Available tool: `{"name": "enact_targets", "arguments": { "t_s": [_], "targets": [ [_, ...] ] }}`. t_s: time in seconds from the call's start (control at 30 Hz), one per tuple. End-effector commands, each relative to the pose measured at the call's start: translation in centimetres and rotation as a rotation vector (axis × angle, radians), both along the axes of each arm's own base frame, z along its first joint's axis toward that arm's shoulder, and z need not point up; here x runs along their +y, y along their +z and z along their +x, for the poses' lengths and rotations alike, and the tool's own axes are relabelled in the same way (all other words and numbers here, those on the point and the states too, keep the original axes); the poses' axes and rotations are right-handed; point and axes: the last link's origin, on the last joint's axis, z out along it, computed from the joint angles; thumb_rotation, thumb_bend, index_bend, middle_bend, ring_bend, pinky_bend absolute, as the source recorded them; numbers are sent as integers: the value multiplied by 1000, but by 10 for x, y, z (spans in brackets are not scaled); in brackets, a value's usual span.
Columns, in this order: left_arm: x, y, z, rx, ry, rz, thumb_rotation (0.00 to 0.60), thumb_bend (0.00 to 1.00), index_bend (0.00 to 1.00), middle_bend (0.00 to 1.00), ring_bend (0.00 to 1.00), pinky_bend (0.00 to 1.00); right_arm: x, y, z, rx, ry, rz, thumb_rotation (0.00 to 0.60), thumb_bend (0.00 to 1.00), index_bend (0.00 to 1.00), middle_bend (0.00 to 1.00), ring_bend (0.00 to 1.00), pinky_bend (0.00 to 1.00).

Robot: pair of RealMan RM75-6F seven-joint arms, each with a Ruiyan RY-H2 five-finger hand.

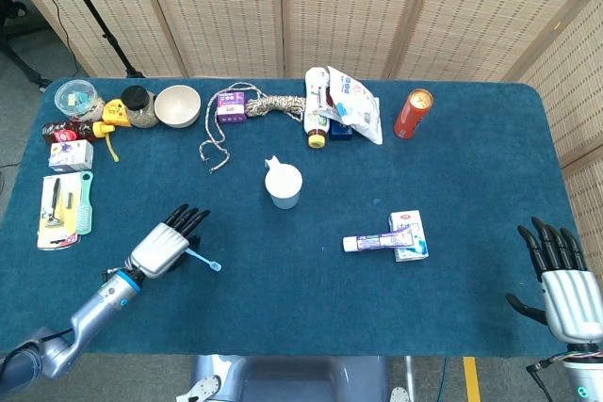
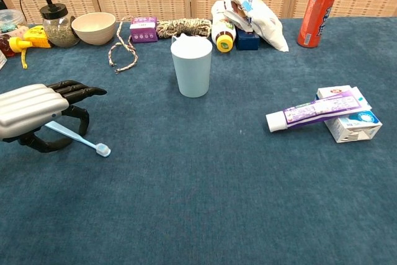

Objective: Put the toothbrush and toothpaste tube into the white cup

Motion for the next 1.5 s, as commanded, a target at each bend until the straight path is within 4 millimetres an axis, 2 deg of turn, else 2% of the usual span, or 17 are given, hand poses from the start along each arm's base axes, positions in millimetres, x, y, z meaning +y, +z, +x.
{"name": "enact_targets", "arguments": {
  "t_s": [0.03,0.27,0.47,0.73,1.03,1.27,1.4,1.5],
  "targets": [
    [0,-1,0,1,0,1,600,401,492,0,0,0,0,0,0,0,1,1,600,0,0,0,0,0],
    [0,-4,2,-5,1,-1,600,455,562,0,0,0,0,0,0,-4,1,3,600,0,0,0,0,0],
    [-1,0,3,-17,1,10,600,466,569,0,0,0,0,0,0,-6,1,5,600,0,0,0,0,0],
    [-3,22,20,-110,-38,50,600,467,581,0,0,0,0,0,1,-9,2,7,600,0,0,0,0,0],
    [-8,71,64,-331,-94,91,600,467,581,0,0,0,0,-1,0,-8,0,14,600,0,0,0,0,0],
    [-2,107,125,-711,-38,-21,600,466,569,0,0,0,-1,-4,1,-7,0,25,600,0,0,0,0,0],
    [7,113,153,-879,35,-134,600,466,569,0,0,0,-2,-5,0,-4,-1,31,600,0,0,0,0,0],
    [21,112,174,-959,100,-206,600,466,569,0,0,0,-2,-7,0,-2,-5,37,600,0,0,0,0,0]
  ]
}}
